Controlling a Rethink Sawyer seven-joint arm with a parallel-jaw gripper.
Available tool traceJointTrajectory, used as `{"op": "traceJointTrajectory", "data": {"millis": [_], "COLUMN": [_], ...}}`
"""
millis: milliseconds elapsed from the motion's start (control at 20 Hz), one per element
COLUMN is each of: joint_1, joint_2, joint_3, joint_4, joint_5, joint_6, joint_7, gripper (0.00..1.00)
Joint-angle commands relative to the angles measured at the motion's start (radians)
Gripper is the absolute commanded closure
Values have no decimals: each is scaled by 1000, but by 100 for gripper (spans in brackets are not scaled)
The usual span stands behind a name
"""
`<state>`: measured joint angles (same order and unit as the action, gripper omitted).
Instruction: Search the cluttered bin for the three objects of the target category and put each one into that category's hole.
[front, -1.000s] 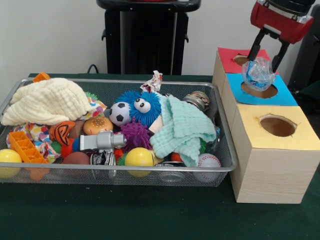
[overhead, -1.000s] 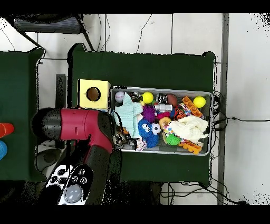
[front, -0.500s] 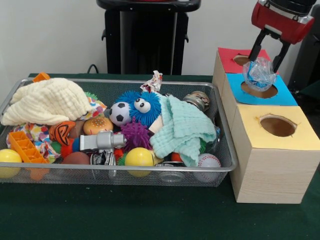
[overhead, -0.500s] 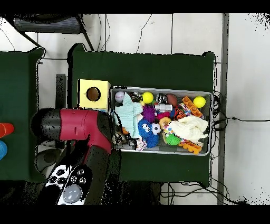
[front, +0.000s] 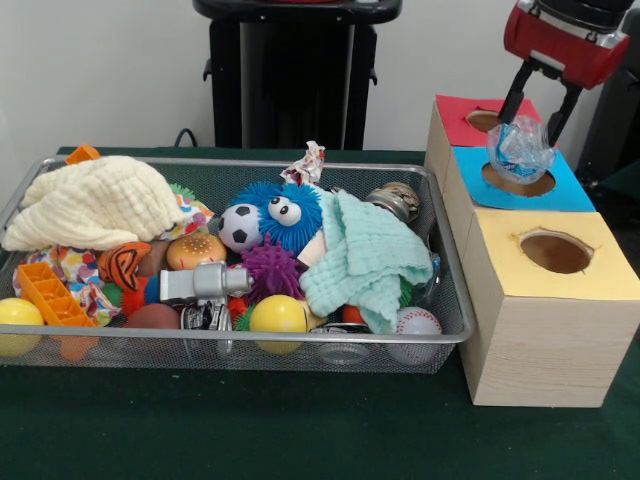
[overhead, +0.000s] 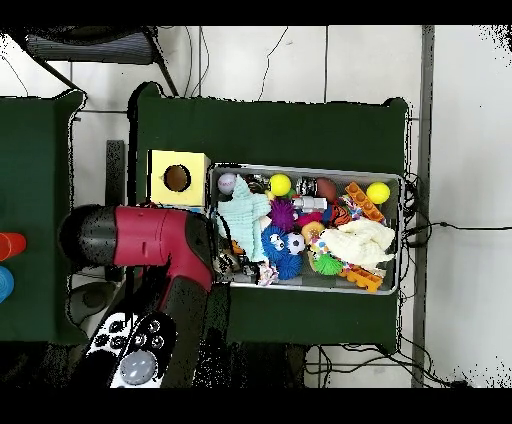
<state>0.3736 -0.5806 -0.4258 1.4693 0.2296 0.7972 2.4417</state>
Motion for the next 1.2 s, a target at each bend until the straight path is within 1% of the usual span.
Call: {"op": "traceJointTrajectory", "data": {"millis": [50,200,250,400,550,600,1200], "joint_1": [-20,-27,-25,-32,-27,-27,-22], "joint_2": [16,16,18,15,16,15,28], "joint_3": [32,38,38,49,51,53,54], "joint_4": [124,128,116,115,115,117,85], "joint_5": [28,30,30,28,30,32,31], "joint_6": [-67,-71,-56,-47,-38,-39,-6], "joint_7": [216,209,208,185,188,187,189], "gripper": [100,100,100,100,100,0,0]}}
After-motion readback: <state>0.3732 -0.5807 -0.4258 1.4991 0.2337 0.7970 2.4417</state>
